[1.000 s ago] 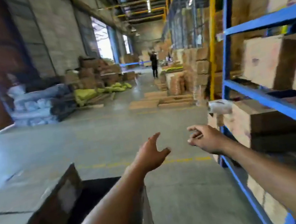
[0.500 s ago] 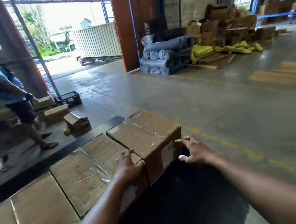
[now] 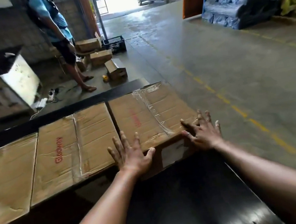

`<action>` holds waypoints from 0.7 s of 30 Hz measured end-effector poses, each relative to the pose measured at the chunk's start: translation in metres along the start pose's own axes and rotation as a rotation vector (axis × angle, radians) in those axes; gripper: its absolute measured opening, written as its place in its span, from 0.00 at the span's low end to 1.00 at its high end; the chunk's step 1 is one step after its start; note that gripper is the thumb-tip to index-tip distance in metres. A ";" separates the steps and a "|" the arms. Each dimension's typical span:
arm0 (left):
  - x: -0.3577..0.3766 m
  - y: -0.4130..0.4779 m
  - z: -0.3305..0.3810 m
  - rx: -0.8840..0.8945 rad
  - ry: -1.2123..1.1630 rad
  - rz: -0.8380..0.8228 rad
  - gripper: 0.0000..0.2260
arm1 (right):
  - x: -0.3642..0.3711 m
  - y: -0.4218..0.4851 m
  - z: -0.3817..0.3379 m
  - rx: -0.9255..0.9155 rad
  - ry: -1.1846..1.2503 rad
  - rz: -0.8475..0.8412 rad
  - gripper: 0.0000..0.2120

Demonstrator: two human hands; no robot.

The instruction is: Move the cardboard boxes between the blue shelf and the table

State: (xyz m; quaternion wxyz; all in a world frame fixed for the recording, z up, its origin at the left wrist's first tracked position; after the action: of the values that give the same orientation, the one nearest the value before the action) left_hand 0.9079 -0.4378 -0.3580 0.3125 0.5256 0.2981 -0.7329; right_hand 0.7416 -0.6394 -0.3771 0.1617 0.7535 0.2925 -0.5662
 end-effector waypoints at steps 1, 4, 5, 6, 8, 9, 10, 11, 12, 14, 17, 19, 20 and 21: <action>0.006 0.002 0.007 -0.011 0.002 0.025 0.37 | -0.002 0.008 0.009 -0.014 0.018 0.011 0.27; 0.027 -0.004 0.029 0.013 -0.123 0.046 0.35 | -0.008 0.029 0.033 0.017 0.133 0.034 0.26; 0.034 -0.007 0.037 0.013 -0.257 0.019 0.34 | -0.012 0.036 0.040 0.033 0.203 0.061 0.25; 0.039 -0.011 0.043 -0.003 -0.417 -0.008 0.34 | -0.017 0.043 0.047 0.050 0.274 0.099 0.25; 0.044 -0.017 0.046 -0.076 -0.666 0.016 0.36 | -0.026 0.051 0.058 0.095 0.364 0.156 0.27; 0.048 -0.018 0.042 -0.144 -0.761 0.050 0.40 | -0.029 0.053 0.063 0.124 0.397 0.151 0.32; 0.051 -0.020 0.036 -0.231 -0.865 0.070 0.44 | -0.029 0.052 0.069 0.161 0.447 0.121 0.38; 0.053 -0.022 0.031 -0.312 -0.964 0.072 0.46 | -0.027 0.047 0.073 0.198 0.519 0.073 0.43; 0.056 -0.024 0.025 -0.371 -1.032 0.069 0.47 | -0.021 0.040 0.077 0.225 0.604 0.032 0.49; 0.059 -0.027 0.017 -0.410 -1.118 0.048 0.39 | -0.004 0.020 0.091 0.278 0.808 0.025 0.58; 0.048 -0.034 0.016 -0.356 -1.225 -0.005 0.34 | -0.007 -0.029 0.088 0.338 1.100 0.095 0.53; 0.035 -0.037 0.017 -0.299 -1.266 -0.037 0.37 | -0.030 -0.060 0.078 0.335 1.193 0.152 0.44; 0.024 -0.040 0.019 -0.258 -1.268 -0.051 0.36 | -0.041 -0.074 0.074 0.325 1.206 0.178 0.41; 0.013 -0.043 0.020 -0.214 -1.267 -0.070 0.34 | -0.053 -0.088 0.069 0.322 1.202 0.225 0.39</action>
State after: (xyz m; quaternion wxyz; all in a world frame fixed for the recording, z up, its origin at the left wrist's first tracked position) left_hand 0.8595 -0.4281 -0.3603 0.4545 -0.0531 0.1442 -0.8774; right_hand 0.6246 -0.6241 -0.3406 -0.0876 0.9810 0.1625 -0.0603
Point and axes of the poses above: each hand's wrist, its own y-axis towards the middle knuckle, its own x-axis out of the palm, z = x × y, the point moved 3 cm from there along y, towards the middle knuckle, and after that the axes turned 6 degrees about z, right-handed, at the moved point
